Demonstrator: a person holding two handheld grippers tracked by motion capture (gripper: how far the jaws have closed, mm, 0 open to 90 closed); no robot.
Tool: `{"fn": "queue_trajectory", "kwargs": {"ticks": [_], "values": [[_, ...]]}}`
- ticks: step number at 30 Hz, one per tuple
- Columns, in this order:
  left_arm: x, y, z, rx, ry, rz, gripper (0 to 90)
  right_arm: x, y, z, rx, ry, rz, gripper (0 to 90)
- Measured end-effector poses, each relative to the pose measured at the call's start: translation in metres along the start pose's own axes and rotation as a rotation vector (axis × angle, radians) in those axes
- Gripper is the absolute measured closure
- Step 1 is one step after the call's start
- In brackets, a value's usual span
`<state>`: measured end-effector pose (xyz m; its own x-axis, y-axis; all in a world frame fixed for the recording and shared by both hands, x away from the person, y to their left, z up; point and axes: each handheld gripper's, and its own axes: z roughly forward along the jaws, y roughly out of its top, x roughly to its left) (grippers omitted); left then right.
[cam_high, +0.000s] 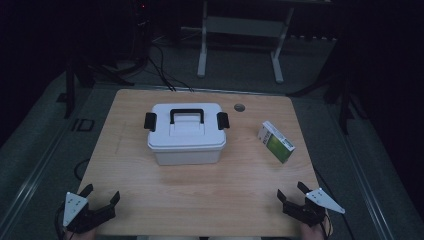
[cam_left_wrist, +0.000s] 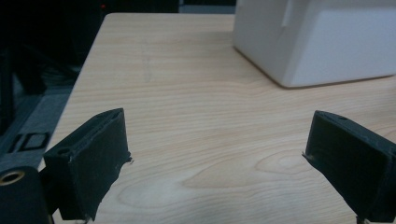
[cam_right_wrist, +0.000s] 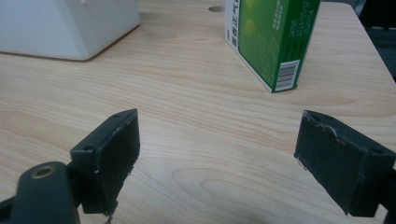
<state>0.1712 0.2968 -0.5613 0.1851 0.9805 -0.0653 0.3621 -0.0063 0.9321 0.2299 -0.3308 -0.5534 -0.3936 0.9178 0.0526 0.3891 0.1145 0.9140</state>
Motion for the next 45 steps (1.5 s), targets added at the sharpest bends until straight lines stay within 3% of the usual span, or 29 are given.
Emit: {"fn": "queue_trajectory", "kwargs": {"ticks": [4,7,8,11,13,16,17,18,21,22,25,28,31,34,38,40,45], "values": [[0.000,0.002,-0.002,0.018,-0.008,-0.062,5.8,-0.001,0.000,-0.001,0.003,-0.006,0.017,13.3],[0.000,0.003,-0.002,0.022,-0.012,-0.064,5.8,0.000,0.001,-0.001,0.000,-0.003,0.026,13.0],[0.001,0.002,-0.001,0.032,-0.037,-0.067,5.8,0.001,0.001,-0.001,0.001,0.004,0.027,12.9],[0.001,0.003,0.001,0.045,-0.047,-0.055,5.8,0.004,0.003,0.000,0.001,0.014,0.028,12.0],[0.000,0.005,0.003,0.046,-0.066,-0.041,5.8,0.007,0.007,-0.002,-0.027,0.062,0.037,11.7],[-0.004,0.012,0.006,0.018,-0.109,-0.020,5.8,0.010,0.012,-0.001,-0.029,0.065,0.029,11.7],[-0.004,0.012,0.006,0.018,-0.109,-0.020,5.8,0.010,0.012,-0.001,-0.029,0.065,0.029,11.7],[-0.005,0.015,0.010,0.033,-0.105,0.010,5.8,0.010,0.015,0.001,-0.040,0.070,0.037,11.7],[-0.006,0.017,0.015,0.051,-0.108,0.014,5.8,0.010,0.016,0.004,-0.038,0.083,0.053,12.1],[-0.006,0.019,0.020,0.054,-0.125,-0.006,5.8,0.013,0.017,0.008,-0.032,0.073,0.045,13.4],[-0.007,0.022,0.024,0.062,-0.139,0.002,5.8,0.018,0.021,0.014,-0.015,0.080,0.008,16.7],[-0.012,0.028,0.035,0.081,-0.161,0.033,5.8,0.022,0.027,0.020,-0.012,0.096,-0.009,23.1],[-0.015,0.030,0.041,0.085,-0.169,0.036,6.9,0.025,0.031,0.027,-0.005,0.108,-0.019,29.3],[-0.021,0.037,0.052,0.076,-0.192,0.056,6.9,0.035,0.036,0.043,0.012,0.123,-0.072,34.5],[-0.025,0.043,0.063,0.075,-0.216,0.061,7.5,0.043,0.043,0.058,0.023,0.128,-0.102,41.6],[-0.026,0.044,0.065,0.070,-0.210,0.071,13.8,0.045,0.047,0.064,0.024,0.143,-0.107,43.4],[-0.028,0.050,0.080,0.093,-0.226,0.079,17.6,0.051,0.053,0.077,0.036,0.153,-0.121,52.8]]}}
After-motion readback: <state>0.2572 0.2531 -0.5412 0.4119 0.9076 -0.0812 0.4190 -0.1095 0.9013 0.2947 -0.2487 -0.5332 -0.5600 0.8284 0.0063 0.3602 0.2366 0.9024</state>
